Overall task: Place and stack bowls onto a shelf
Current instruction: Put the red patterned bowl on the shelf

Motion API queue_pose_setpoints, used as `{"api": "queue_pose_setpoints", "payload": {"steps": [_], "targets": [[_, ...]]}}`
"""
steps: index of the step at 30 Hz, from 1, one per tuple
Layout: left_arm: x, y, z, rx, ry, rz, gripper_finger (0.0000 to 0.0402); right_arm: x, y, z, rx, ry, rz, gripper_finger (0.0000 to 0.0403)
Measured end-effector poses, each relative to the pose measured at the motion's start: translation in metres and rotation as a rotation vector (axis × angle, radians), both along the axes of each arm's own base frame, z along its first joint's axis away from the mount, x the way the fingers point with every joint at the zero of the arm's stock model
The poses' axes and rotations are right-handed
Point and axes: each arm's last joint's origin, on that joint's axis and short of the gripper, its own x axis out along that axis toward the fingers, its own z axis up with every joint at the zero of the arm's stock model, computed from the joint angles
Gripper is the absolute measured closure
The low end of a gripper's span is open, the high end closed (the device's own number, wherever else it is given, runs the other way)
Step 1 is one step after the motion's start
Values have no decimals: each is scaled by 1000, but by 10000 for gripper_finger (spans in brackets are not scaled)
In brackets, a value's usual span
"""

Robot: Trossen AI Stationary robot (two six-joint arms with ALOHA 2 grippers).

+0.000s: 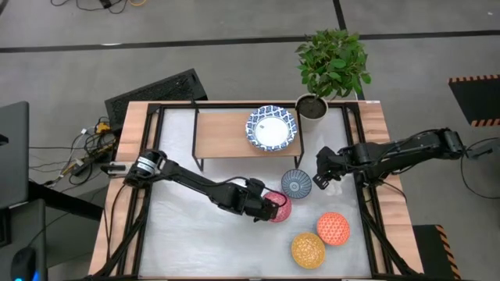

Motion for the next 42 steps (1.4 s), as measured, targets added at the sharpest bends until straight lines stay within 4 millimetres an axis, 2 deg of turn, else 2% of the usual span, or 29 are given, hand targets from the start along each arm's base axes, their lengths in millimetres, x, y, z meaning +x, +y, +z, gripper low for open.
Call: {"api": "queue_pose_setpoints", "payload": {"steps": [4, 8, 20, 28, 30, 35, 42], "targets": [[1, -1, -13, -2, 46, -17, 217, 0, 0, 0, -3, 3, 6, 340], [-1, 0, -13, -6, 76, -16, 236, 0, 0, 0, -7, 4, 15, 340], [4, -1, -19, -50, 73, -71, 390, 0, 0, 0, -11, 6, 27, 340], [2, -5, -16, -123, 91, -78, 398, 0, 0, 0, -16, 6, 28, 340], [3, -9, -8, -124, 98, -80, 399, 0, 0, 0, -20, 6, 26, 340], [6, -14, 30, -123, 121, -102, 399, 0, -1, 0, -34, 5, 25, 340], [-3, -7, 97, -100, 226, -197, 401, 0, -1, 0, -39, 7, 38, 340]]}}
